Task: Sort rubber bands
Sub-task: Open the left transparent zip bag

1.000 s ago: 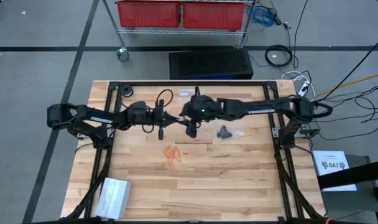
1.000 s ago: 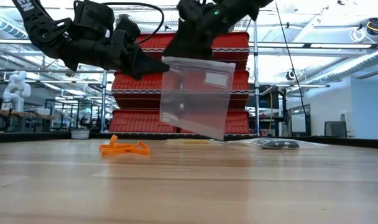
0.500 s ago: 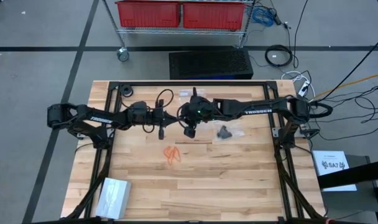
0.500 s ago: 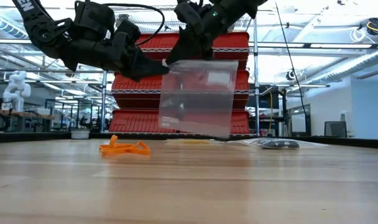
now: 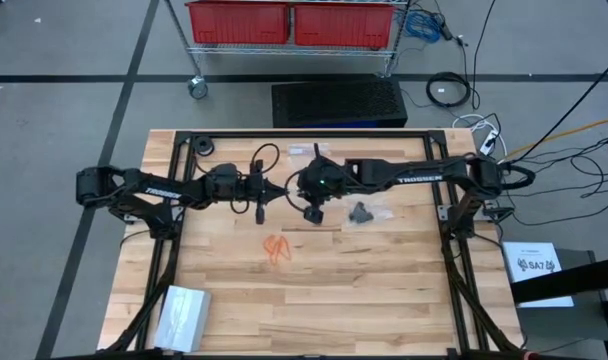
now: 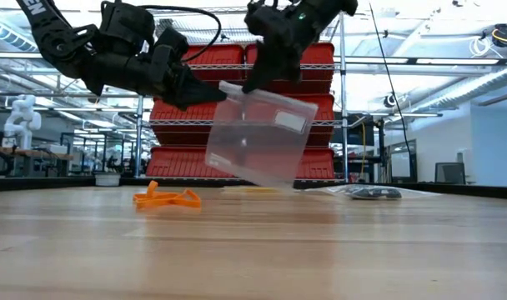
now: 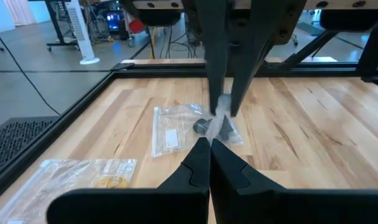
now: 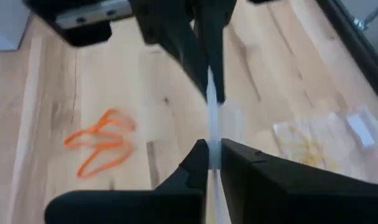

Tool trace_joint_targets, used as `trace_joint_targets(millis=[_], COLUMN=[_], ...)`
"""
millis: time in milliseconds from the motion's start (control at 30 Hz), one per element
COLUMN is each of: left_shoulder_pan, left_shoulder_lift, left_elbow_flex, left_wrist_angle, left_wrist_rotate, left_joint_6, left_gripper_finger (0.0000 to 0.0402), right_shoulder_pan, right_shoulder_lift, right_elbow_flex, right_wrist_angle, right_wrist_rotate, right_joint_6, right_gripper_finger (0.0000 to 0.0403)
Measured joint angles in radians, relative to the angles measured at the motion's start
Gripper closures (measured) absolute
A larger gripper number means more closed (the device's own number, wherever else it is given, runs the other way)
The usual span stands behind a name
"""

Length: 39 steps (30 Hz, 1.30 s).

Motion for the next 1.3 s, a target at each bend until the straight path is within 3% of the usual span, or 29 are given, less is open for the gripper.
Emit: trace_joint_targets(millis=[800,1100,1300], left_shoulder_pan=[0.001,0.005,0.005], left_shoulder_lift=[0.000,0.000,0.000], left_elbow_flex=[0.000,-0.002,-0.002], left_wrist_angle=[0.012,0.011,0.006], left_wrist_rotate=[-0.009,-0.066,-0.060], left_joint_6=[-0.003,0.002,0.003], left_gripper_finger=[0.0402,0.0401,0.0401], right_shoulder_pan=[0.051,0.057,0.056], right_shoulder_lift=[-0.124,-0.175,-0.211], right_elbow_flex=[-0.001,-0.007,-0.003], right_wrist_angle=[-0.458,-0.564,-0.372], right_wrist_rotate=[0.019,0.008,0.042], right_joint_6=[0.139,0.190,0.171], right_gripper_finger=[0.0397,0.0358,0.0327])
